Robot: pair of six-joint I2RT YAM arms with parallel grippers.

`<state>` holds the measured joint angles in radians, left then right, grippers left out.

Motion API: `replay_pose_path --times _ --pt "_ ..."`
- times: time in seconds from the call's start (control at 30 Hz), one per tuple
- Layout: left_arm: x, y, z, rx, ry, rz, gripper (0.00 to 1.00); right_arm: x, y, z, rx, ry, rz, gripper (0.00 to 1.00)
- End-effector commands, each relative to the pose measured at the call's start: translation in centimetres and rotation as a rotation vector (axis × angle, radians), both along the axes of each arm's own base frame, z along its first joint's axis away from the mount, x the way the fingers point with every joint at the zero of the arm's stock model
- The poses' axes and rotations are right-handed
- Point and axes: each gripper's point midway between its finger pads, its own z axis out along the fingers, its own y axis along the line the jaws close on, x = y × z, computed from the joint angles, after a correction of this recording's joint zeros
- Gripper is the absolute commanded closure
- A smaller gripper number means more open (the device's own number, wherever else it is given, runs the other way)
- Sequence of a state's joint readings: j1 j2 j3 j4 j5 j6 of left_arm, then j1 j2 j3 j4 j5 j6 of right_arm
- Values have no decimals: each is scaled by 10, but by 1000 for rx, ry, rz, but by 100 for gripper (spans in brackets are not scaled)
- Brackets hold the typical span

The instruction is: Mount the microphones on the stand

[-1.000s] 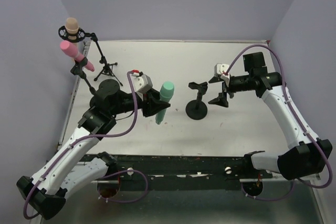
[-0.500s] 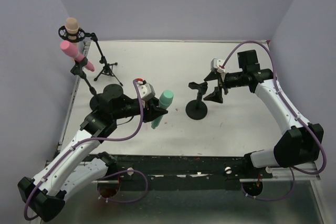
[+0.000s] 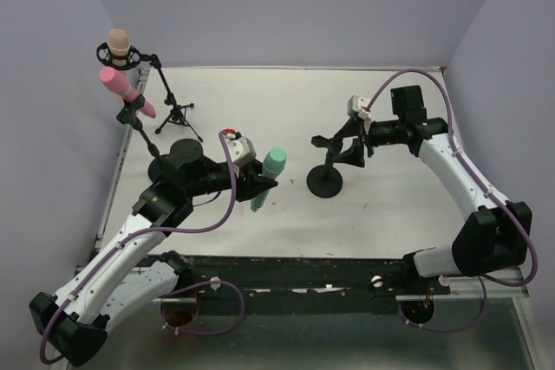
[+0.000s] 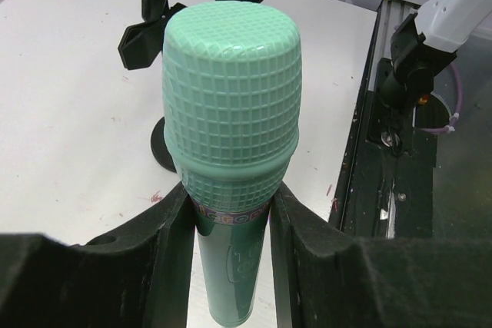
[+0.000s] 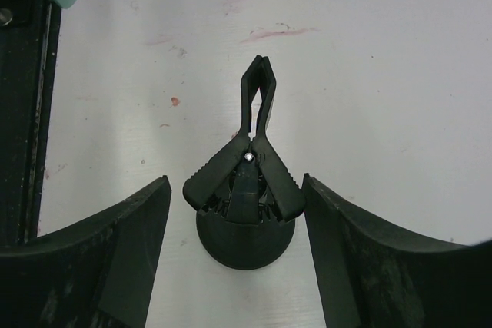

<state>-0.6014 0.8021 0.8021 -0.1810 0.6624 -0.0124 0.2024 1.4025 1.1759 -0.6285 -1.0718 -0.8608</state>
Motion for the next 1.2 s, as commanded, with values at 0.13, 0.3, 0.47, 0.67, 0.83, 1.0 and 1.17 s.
replay_pose_path --times 0.13,0.3,0.47,0.67,0.83,1.0,1.17 --pt "4 -1 10 -41 -21 3 97 -4 6 6 39 -26 23 49" --pt "12 -6 13 -77 9 0 97 -8 5 3 38 -39 27 66" --pt "40 -18 35 -127 27 50 97 -10 6 0 56 -42 32 68" --pt "100 -39 66 -134 -81 136 97 -10 6 3 63 -42 22 69" --pt "139 -60 67 -138 -125 149 97 -12 7 3 72 -17 17 71" --pt "158 -79 64 -158 -137 140 98 -13 7 4 78 -2 15 75" --pt "153 -104 65 -177 -142 79 98 -12 8 1 76 18 16 79"
